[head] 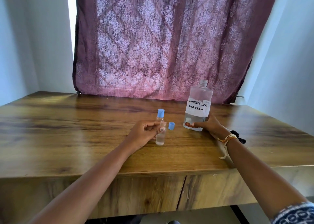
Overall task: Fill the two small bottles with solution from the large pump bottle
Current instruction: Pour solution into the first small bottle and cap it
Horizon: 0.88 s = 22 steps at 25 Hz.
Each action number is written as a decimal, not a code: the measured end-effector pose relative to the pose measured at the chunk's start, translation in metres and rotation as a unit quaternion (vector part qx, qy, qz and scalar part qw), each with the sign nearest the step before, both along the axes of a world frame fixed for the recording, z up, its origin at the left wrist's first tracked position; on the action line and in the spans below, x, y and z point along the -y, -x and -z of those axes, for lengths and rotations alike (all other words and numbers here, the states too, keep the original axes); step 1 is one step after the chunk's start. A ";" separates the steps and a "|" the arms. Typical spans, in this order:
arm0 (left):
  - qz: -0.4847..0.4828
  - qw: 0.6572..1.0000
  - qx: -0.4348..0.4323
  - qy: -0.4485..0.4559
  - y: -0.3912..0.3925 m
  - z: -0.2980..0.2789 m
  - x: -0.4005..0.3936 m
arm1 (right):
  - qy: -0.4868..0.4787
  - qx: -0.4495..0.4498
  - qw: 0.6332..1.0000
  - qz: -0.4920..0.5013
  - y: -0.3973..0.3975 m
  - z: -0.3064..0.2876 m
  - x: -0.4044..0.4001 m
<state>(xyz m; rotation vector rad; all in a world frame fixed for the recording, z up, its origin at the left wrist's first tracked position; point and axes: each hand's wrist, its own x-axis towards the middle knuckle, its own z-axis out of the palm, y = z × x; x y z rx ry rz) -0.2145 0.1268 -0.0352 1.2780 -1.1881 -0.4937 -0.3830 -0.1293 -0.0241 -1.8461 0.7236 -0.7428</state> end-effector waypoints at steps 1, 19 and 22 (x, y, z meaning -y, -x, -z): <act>-0.003 1.000 0.003 -0.001 -0.001 0.001 0.000 | -0.021 0.000 1.000 0.008 0.000 0.000 -0.004; -0.018 1.000 0.009 -0.021 -0.003 0.002 0.003 | 0.371 -0.211 0.904 0.004 -0.057 0.005 -0.089; -0.022 0.999 0.011 -0.024 -0.005 0.003 0.004 | 0.366 -0.250 0.895 -0.036 -0.060 0.005 -0.088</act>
